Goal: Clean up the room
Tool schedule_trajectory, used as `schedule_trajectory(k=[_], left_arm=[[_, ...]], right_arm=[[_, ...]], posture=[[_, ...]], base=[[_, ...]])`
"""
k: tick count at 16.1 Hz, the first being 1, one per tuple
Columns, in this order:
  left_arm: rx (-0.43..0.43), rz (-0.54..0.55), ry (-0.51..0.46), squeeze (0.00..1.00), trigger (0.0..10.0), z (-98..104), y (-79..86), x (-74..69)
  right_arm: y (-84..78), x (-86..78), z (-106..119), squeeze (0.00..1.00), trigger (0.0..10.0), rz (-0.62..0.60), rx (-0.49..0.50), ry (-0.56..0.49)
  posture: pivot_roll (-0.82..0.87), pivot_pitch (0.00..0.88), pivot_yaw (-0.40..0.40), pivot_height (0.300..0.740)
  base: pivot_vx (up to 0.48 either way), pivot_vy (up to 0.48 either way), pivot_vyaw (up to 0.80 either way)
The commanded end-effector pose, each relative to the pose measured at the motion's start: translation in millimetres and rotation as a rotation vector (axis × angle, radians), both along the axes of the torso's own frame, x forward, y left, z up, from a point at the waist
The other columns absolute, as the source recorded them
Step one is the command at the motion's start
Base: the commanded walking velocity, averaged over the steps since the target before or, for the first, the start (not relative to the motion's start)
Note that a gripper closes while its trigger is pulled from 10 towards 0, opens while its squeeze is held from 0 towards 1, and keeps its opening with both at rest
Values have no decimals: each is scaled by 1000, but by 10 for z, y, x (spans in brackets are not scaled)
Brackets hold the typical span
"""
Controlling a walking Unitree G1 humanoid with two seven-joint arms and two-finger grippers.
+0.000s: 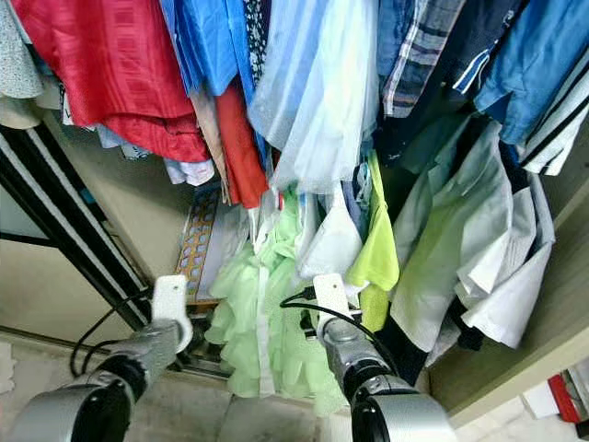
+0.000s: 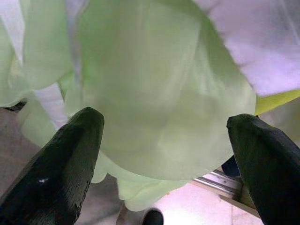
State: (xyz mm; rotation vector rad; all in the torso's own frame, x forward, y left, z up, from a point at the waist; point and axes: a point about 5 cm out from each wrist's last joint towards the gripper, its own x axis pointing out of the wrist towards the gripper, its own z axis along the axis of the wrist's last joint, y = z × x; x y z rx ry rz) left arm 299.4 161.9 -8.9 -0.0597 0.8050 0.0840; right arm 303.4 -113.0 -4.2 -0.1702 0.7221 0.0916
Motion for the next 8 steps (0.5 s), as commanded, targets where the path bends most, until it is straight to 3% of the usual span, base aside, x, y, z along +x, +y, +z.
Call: schedule_trajectory(k=[1, 3, 4, 5, 7, 8], left_arm=[[9, 23, 15, 0, 10000, -21, 78, -29], [35, 11, -28, 0, 10000, 54, 77, 48], [80, -23, -85, 0, 10000, 163, 89, 151], [72, -26, -140, 0, 10000, 292, 128, 261], [50, -40, -239, 0, 10000, 510, 302, 405], [32, -70, -278, 0, 10000, 556, 437, 397]], right_arm=[[-12, 4, 3, 0, 10000, 4, -10, 1], [-43, 34, 32, 0, 10000, -5, -13, -19], [-54, 120, 123, 0, 10000, 1, -21, -68], [-40, 242, 266, 0, 10000, 15, 1, -135], [-103, 430, 517, 0, 10000, 44, 49, -241], [-250, 496, 631, 0, 10000, 36, 48, -302]], posture=[[-174, 0, 47, 740], [-185, 0, 58, 740], [-189, 0, 62, 740], [-201, 0, 73, 740], [-218, 0, 95, 740], [-212, 0, 98, 740]], base=[[0, 0, 0], [0, 0, 0], [0, 0, 0], [0, 0, 0], [0, 0, 0], [0, 0, 0]])
